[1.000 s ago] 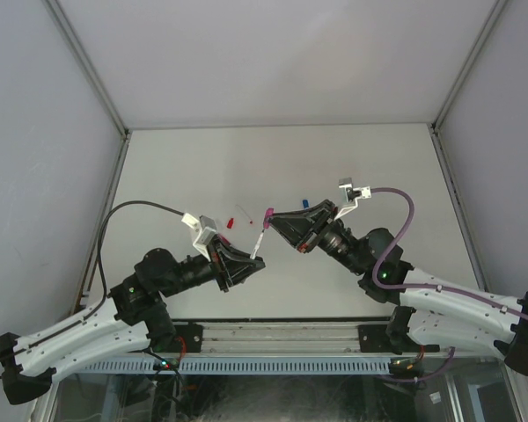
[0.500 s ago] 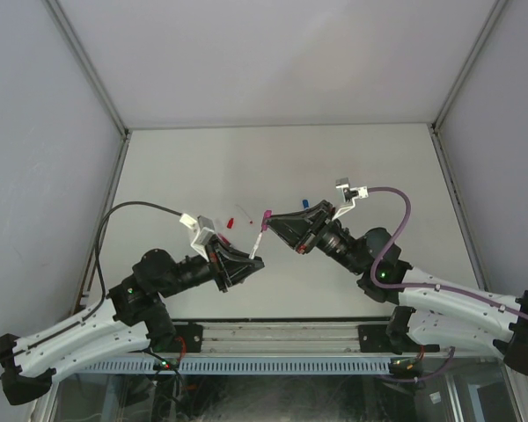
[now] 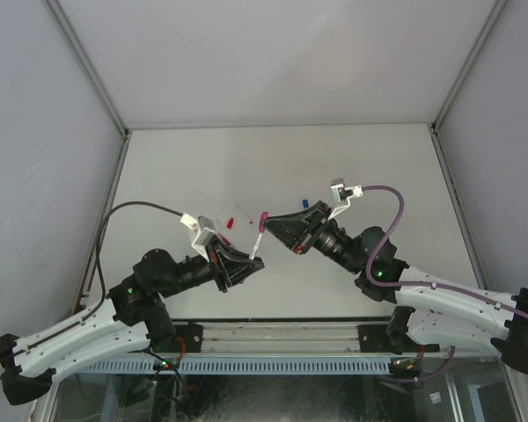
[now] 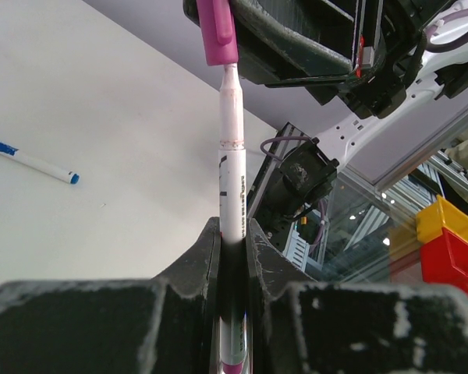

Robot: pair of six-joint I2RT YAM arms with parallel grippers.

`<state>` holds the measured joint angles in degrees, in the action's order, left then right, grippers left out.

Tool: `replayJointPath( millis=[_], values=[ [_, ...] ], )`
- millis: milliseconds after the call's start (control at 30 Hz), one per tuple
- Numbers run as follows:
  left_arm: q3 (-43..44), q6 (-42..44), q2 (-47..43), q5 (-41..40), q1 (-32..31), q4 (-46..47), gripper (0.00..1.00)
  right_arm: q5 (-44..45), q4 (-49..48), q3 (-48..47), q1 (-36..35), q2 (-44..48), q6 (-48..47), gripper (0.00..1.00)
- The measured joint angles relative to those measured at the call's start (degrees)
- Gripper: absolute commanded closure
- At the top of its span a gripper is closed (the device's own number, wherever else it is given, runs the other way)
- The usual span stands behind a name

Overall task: Insert the pens into the pen caps
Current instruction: Insert the pen cap onto the pen.

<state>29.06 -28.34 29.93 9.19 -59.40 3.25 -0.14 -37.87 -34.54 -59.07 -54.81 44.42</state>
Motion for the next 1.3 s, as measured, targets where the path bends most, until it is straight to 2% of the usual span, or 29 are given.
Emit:
replayJointPath(
  millis=[800,1033,1300],
  values=[
    [0.0,0.02,-0.33,-1.07,0.0,-0.57,1.0,-0.42,1.6,0.13,-1.44,0.0,0.44,1.0],
    [0.0,0.02,-0.31,-1.11,0.0,-0.59,1.0,-0.39,2.12,0.13,-1.73,0.0,0.35,0.87],
    [0.0,0.04,0.17,-1.51,0.0,-0.81,1.0,-0.15,3.32,0.13,-1.73,0.31,-0.15,0.85]
  ],
)
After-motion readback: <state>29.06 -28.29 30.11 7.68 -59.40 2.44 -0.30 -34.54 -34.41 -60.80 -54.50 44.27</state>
